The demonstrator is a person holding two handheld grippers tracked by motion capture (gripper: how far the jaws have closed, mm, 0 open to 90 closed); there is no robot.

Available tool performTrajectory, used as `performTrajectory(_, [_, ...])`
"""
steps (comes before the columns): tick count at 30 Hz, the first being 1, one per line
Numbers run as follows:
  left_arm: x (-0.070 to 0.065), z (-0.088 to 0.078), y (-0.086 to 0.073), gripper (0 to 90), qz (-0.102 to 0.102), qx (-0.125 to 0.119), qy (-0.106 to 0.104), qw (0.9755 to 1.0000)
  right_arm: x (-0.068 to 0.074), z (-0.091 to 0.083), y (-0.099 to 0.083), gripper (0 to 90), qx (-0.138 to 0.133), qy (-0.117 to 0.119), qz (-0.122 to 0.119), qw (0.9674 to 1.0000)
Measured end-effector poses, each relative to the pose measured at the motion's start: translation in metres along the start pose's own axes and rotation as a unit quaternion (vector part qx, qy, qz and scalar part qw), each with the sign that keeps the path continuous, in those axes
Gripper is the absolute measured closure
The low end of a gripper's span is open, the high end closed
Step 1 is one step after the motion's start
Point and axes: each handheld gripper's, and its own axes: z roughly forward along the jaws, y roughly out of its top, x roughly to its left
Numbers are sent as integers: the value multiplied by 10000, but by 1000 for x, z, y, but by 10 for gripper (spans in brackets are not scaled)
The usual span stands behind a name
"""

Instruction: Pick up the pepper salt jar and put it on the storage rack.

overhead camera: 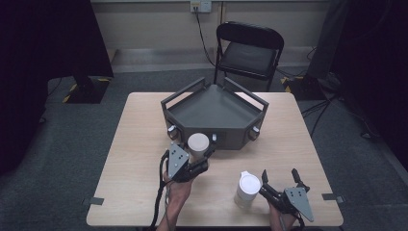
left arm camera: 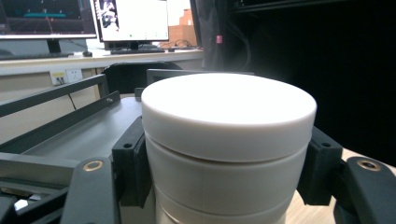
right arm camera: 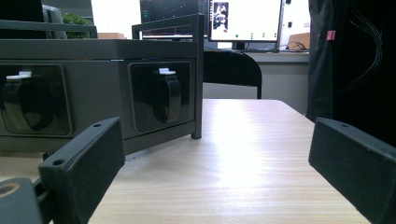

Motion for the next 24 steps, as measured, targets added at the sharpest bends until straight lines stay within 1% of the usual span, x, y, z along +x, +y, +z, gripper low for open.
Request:
performTrajectory(5, [1, 7, 17, 344, 136, 4, 34, 9999, 0, 0, 0, 22, 8, -12, 11, 10000])
performTrajectory(9, [5, 15, 28, 344, 135, -42, 5, 9999, 0, 0, 1, 21, 17, -16, 17, 10000])
performTrajectory(11, [6, 18, 32, 344, 114, -76, 22, 9999, 0, 0, 1, 22, 19, -18, 19, 10000])
performTrajectory(16, [9, 30, 46, 344, 53, -67, 78, 9999, 0, 0, 0, 21, 13, -20, 17, 10000])
performTrajectory(24, [16, 50, 66, 344, 148, 12, 190, 9997, 0, 0, 0, 22, 10, -12, 17, 10000])
